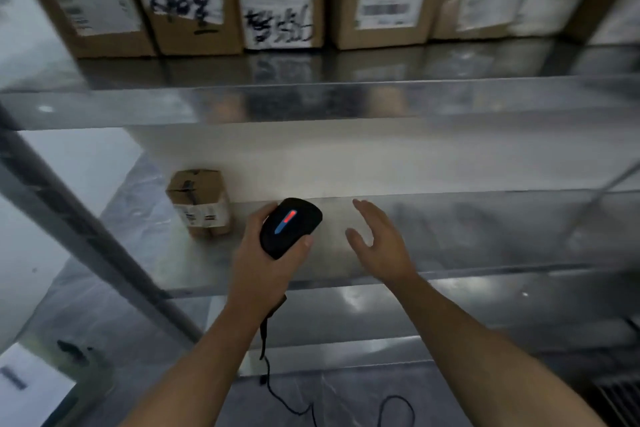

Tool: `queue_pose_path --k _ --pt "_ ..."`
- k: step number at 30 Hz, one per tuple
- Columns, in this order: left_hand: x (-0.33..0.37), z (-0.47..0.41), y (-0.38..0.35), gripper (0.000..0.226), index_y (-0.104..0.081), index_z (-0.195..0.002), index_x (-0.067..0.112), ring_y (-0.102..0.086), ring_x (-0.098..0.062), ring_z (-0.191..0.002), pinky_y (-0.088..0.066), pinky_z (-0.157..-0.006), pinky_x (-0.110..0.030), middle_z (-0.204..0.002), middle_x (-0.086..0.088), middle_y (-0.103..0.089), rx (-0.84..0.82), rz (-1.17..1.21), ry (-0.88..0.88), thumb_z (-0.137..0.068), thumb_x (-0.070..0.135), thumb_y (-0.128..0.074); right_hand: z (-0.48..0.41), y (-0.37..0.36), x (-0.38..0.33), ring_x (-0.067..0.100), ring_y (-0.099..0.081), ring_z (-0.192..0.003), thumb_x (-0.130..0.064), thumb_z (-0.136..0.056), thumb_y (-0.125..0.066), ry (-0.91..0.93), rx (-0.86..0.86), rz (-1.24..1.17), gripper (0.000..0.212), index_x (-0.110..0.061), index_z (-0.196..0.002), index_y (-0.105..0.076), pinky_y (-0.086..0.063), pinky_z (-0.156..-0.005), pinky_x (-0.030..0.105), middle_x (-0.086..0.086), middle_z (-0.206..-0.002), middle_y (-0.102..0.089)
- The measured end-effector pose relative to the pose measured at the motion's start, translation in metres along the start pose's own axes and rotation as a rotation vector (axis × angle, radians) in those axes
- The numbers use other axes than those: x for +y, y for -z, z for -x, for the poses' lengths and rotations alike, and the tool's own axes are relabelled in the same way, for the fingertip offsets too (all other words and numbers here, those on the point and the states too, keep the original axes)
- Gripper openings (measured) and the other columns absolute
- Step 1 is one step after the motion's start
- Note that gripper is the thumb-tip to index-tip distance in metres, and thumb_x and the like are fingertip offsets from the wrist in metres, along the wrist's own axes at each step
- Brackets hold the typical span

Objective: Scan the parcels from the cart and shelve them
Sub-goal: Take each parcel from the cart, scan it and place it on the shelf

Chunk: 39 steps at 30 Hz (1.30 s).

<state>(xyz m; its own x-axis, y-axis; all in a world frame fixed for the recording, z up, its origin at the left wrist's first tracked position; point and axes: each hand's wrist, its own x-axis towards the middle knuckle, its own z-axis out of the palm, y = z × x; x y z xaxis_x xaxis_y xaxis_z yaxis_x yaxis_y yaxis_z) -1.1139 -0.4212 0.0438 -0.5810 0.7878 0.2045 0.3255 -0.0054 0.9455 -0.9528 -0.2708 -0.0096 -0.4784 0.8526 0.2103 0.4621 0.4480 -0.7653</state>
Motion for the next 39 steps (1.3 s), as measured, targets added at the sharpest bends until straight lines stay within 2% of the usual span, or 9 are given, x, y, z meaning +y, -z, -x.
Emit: queue_pose_path --k 4,11,16,20,23,27,30,36,39 --pt "0.028 0.022 -0.069 0.056 -0.051 -0.125 0.042 -0.063 0.007 -0.101 -0.054 -0.087 -0.024 -0.115 0.024 -0.062 -0.124 0.034 -0.064 -0.083 0.029 -0.085 0.043 0.075 0.033 0.018 -0.032 -0.147 -0.044 -0.093 -0.052 -0.029 0.109 0.029 0.059 -0.021 -0.147 -0.049 -0.023 -0.117 0.026 0.004 -0.156 -0.042" --pt "0.079 0.069 -0.195 0.063 -0.05 -0.125 0.042 -0.06 0.019 -0.095 -0.044 -0.078 -0.001 -0.108 0.033 -0.062 -0.335 0.061 -0.147 -0.069 0.041 -0.078 0.139 0.206 0.107 0.011 -0.022 -0.15 -0.043 -0.099 -0.056 -0.159 0.3 0.116 0.052 -0.032 -0.149 -0.046 -0.018 -0.117 0.026 -0.007 -0.16 -0.034" --pt "0.106 0.104 -0.279 0.066 -0.05 -0.124 0.048 -0.066 0.004 -0.094 -0.055 -0.08 -0.021 -0.105 0.046 -0.06 -0.478 0.059 -0.188 -0.064 0.058 -0.077 0.211 0.285 0.151 0.012 -0.021 -0.151 -0.051 -0.096 -0.055 -0.287 0.427 0.163 0.058 -0.031 -0.149 -0.046 -0.022 -0.123 0.039 -0.004 -0.161 -0.034" --pt "0.132 0.13 -0.339 0.06 -0.05 -0.118 0.051 -0.061 0.018 -0.09 -0.043 -0.072 -0.001 -0.095 0.051 -0.059 -0.607 0.071 -0.239 -0.072 0.041 -0.086 0.263 0.334 0.173 0.011 -0.02 -0.15 -0.054 -0.092 -0.049 -0.386 0.516 0.203 0.064 -0.028 -0.15 -0.045 -0.024 -0.122 0.042 -0.004 -0.16 -0.035" --pt "0.146 0.143 -0.38 0.056 -0.052 -0.114 0.052 -0.061 0.018 -0.089 -0.043 -0.073 -0.001 -0.095 0.05 -0.059 -0.704 0.081 -0.265 -0.079 0.026 -0.088 0.29 0.362 0.185 0.017 -0.022 -0.152 -0.053 -0.092 -0.049 -0.459 0.594 0.2 0.064 -0.028 -0.15 -0.044 -0.022 -0.123 0.038 -0.002 -0.161 -0.035" --pt "0.161 0.155 -0.429 0.053 -0.052 -0.109 0.066 -0.072 -0.011 -0.089 -0.059 -0.083 -0.035 -0.102 0.032 -0.068 -0.81 0.104 -0.282 -0.067 0.05 -0.08 0.318 0.39 0.198 0.013 -0.024 -0.15 -0.05 -0.092 -0.051 -0.536 0.697 0.178 0.062 -0.027 -0.15 -0.045 -0.022 -0.123 0.036 -0.003 -0.16 -0.036" --pt "0.17 0.159 -0.466 0.052 -0.051 -0.109 0.066 -0.073 -0.016 -0.09 -0.059 -0.085 -0.042 -0.104 0.025 -0.07 -0.874 0.127 -0.306 -0.065 0.054 -0.078 0.331 0.41 0.21 0.009 -0.026 -0.149 -0.04 -0.099 -0.058 -0.584 0.765 0.196 0.053 -0.026 -0.149 -0.046 -0.023 -0.122 0.031 -0.003 -0.159 -0.037" --pt "0.185 0.156 -0.55 0.053 -0.053 -0.111 0.06 -0.073 -0.017 -0.09 -0.058 -0.083 -0.034 -0.107 0.017 -0.072 -0.989 0.17 -0.307 -0.074 0.04 -0.086 0.337 0.452 0.245 -0.003 -0.024 -0.142 -0.036 -0.1 -0.058 -0.675 0.845 0.242 0.052 -0.031 -0.15 -0.045 -0.021 -0.117 0.024 -0.007 -0.159 -0.036" --pt "0.193 0.147 -0.596 0.056 -0.055 -0.119 0.05 -0.07 -0.001 -0.091 -0.053 -0.079 -0.021 -0.107 0.019 -0.07 -1.025 0.198 -0.337 -0.074 0.038 -0.087 0.325 0.478 0.269 0.0 -0.025 -0.144 -0.037 -0.1 -0.057 -0.728 0.879 0.273 0.052 -0.03 -0.151 -0.043 -0.02 -0.115 0.024 -0.007 -0.159 -0.035"
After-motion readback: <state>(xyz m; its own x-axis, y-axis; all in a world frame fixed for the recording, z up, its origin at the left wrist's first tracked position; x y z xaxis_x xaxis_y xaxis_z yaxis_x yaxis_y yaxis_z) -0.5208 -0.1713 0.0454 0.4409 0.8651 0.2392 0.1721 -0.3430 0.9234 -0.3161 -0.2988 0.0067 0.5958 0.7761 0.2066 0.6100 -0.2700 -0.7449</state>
